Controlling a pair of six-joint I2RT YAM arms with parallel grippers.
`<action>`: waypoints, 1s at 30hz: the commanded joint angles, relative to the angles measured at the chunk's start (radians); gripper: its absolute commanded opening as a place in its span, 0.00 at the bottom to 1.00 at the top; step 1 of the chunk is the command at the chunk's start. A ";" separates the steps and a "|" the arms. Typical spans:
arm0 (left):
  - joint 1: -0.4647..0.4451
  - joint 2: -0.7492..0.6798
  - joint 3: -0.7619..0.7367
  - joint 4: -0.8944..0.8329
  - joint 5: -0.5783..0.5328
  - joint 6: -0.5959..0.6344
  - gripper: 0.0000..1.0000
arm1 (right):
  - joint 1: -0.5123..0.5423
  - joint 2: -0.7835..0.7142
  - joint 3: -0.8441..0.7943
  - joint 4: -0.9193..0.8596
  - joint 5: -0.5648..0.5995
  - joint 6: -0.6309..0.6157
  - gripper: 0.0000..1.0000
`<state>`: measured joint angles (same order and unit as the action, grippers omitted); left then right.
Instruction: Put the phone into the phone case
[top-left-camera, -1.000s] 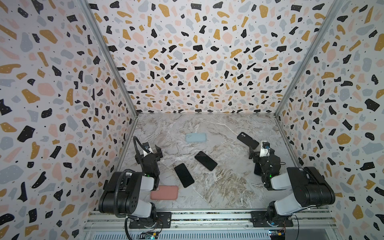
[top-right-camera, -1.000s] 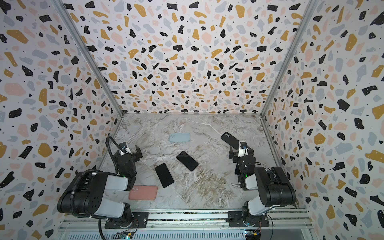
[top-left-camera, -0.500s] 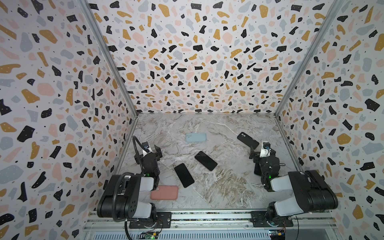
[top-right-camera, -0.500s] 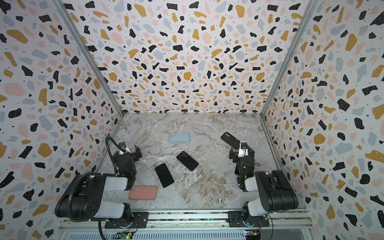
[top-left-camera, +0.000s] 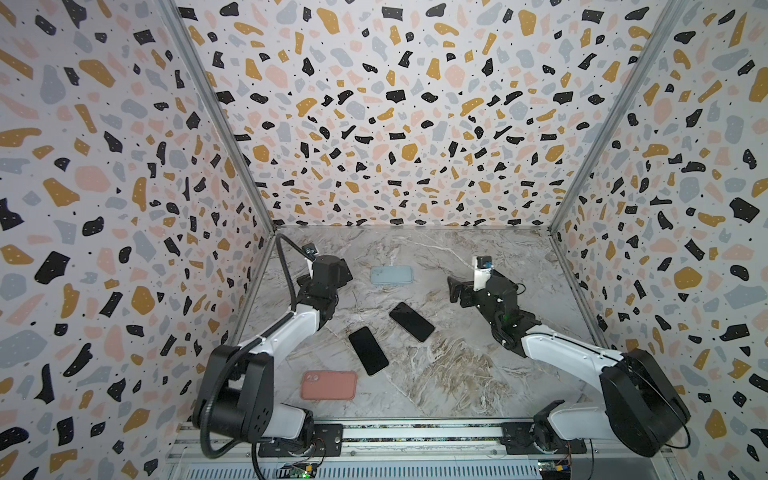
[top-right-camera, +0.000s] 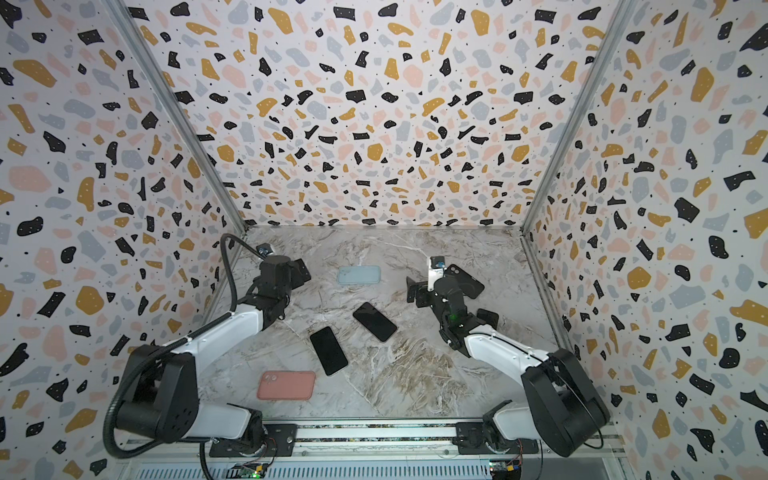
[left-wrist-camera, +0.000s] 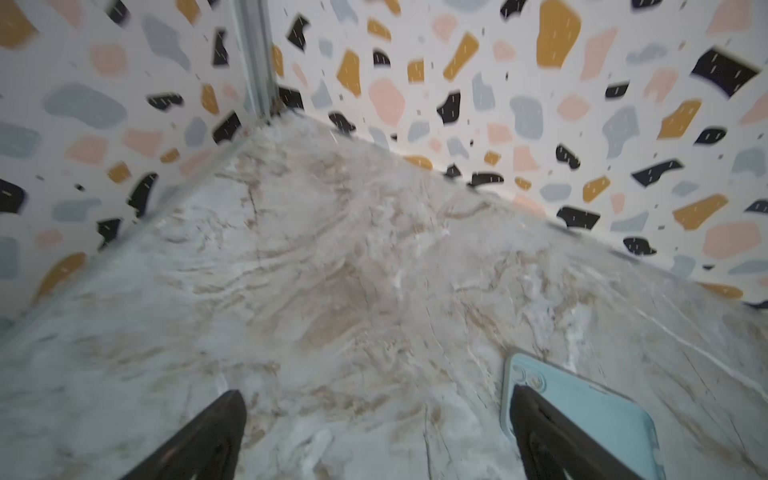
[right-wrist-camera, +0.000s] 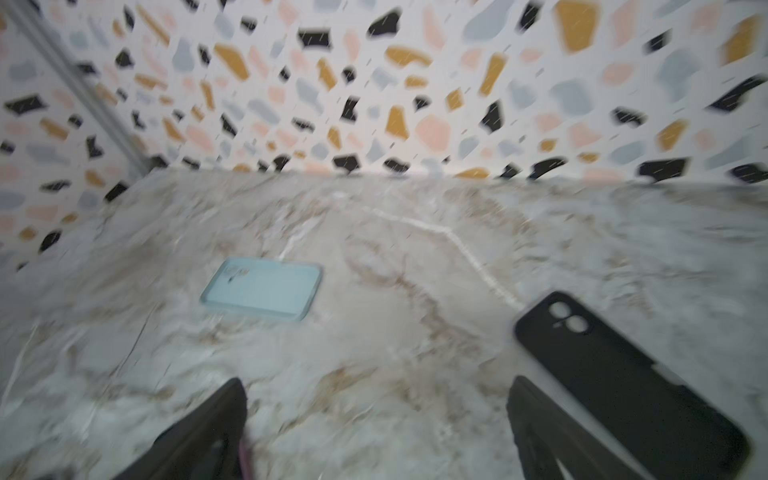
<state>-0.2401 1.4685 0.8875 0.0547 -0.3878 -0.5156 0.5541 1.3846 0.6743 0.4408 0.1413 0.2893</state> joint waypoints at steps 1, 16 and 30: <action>-0.038 0.048 0.063 -0.277 0.141 -0.066 1.00 | -0.003 0.067 0.099 -0.265 -0.094 0.039 0.99; -0.102 0.096 -0.050 -0.165 0.522 -0.039 0.97 | 0.066 0.416 0.365 -0.365 -0.218 -0.116 0.99; -0.109 0.123 -0.053 -0.017 0.563 -0.179 0.95 | 0.050 0.616 0.622 -0.410 -0.258 -0.137 0.88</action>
<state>-0.3447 1.5627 0.7914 -0.0441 0.1612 -0.6411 0.6163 1.9747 1.2278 0.0574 -0.0864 0.1478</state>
